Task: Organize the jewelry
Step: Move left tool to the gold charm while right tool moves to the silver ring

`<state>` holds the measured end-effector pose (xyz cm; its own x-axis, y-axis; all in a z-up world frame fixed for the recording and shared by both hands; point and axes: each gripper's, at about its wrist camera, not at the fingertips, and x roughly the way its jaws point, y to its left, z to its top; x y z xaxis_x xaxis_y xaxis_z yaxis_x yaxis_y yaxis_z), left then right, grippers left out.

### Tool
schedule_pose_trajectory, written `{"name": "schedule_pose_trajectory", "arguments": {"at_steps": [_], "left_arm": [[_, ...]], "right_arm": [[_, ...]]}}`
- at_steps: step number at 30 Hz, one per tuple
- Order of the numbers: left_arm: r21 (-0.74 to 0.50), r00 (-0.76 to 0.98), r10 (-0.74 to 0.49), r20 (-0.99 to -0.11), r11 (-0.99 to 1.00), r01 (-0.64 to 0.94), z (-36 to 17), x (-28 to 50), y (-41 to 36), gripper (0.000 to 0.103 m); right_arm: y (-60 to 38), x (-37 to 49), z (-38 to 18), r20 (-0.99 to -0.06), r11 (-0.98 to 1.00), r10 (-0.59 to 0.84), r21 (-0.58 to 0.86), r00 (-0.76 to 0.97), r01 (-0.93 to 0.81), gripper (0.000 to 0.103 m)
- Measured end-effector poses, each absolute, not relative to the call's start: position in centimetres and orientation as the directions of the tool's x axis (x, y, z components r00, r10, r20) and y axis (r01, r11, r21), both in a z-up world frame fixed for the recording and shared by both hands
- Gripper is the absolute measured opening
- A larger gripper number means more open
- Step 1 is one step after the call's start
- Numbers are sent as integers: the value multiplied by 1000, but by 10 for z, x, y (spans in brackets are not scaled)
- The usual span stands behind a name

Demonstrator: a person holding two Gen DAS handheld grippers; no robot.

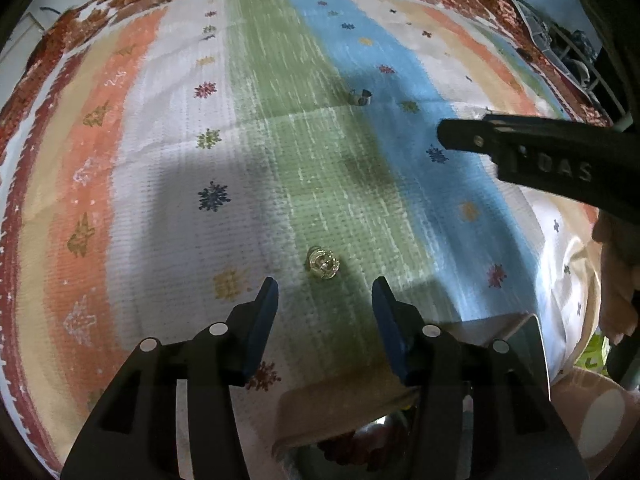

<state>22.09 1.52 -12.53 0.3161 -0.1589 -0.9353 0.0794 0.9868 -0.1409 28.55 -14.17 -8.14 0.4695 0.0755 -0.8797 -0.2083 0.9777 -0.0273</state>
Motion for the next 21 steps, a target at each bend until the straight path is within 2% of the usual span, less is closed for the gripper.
{"name": "schedule_pose_trajectory", "arguments": {"at_steps": [10,21], "left_arm": [[-130,280,-140,-950,990,53,-131,239,14,49],[-78,251,-113,-961,986,146,-135,241,0,39]], "right_arm": [[-138,319,-92,-892,976,102,4,440,-217,53],[-126,353,-100,-901,966,152,48,406,-256,53]]}}
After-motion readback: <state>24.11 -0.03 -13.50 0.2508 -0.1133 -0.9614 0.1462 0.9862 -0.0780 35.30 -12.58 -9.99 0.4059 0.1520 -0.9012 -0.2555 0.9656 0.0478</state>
